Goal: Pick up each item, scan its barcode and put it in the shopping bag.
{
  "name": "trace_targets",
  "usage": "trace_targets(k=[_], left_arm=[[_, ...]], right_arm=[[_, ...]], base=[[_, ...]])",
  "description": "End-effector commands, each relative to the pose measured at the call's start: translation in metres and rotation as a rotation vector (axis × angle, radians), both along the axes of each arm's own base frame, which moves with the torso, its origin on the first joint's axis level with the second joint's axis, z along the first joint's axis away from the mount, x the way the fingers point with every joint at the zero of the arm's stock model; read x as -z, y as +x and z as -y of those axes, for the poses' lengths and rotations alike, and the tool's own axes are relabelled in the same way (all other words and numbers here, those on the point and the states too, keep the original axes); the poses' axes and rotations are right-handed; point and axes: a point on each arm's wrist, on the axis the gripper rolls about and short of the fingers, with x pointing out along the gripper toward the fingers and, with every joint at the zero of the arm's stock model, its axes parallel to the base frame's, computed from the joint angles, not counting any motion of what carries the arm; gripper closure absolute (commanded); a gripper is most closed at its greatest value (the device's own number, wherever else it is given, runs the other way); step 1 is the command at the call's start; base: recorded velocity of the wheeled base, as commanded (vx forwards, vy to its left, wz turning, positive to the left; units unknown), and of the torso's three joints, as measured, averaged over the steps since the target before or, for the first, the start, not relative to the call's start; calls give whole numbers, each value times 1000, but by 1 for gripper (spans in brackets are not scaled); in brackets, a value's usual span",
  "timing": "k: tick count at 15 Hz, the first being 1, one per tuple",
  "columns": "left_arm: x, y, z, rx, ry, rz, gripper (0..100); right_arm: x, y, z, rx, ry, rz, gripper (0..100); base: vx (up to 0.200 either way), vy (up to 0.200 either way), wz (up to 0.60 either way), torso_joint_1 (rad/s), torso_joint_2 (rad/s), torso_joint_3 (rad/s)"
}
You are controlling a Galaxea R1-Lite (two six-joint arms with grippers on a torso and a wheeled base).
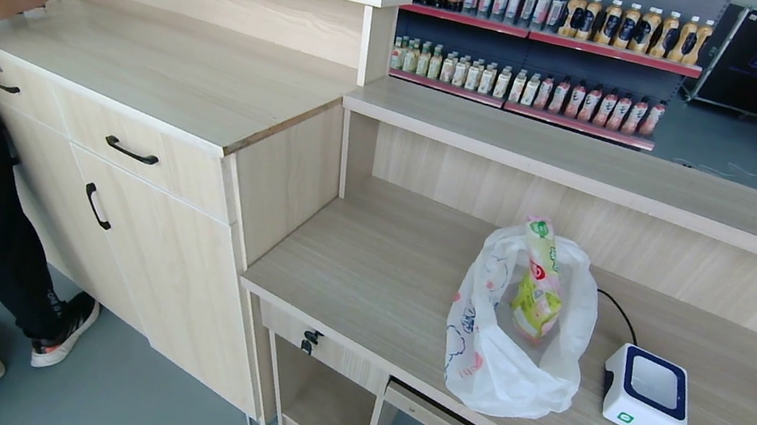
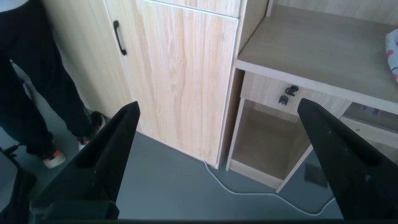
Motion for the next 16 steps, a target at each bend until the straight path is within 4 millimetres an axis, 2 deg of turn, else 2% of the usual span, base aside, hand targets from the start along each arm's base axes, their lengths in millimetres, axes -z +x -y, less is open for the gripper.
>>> trace_targets(k=[1,4,8,11,13,16], left_arm=[[0,0,0,-1,0,0,0],[0,0,0,-3,0,0,0],[0,0,0,-1,0,0,0],[0,0,0,-1,0,0,0],[0,0,0,-1,0,0,0],[0,0,0,-1,0,0,0]], right_arm=[[7,4,-13,-28,-2,-3,100],[14,3,-28,-81,32,-14,100],[18,5,-46,-150,67,-16,100],[22,12,-52,-178,71,-36,100],[34,23,-57,-201,80,-84,100],[64,31,-56,-216,48,-213,100]], base=[[0,0,0,0,0,0],[0,0,0,0,0,0],[0,0,600,-1,4,2],[0,0,600,9,7,1],[0,0,600,-7,2,9],[0,0,0,0,0,0]])
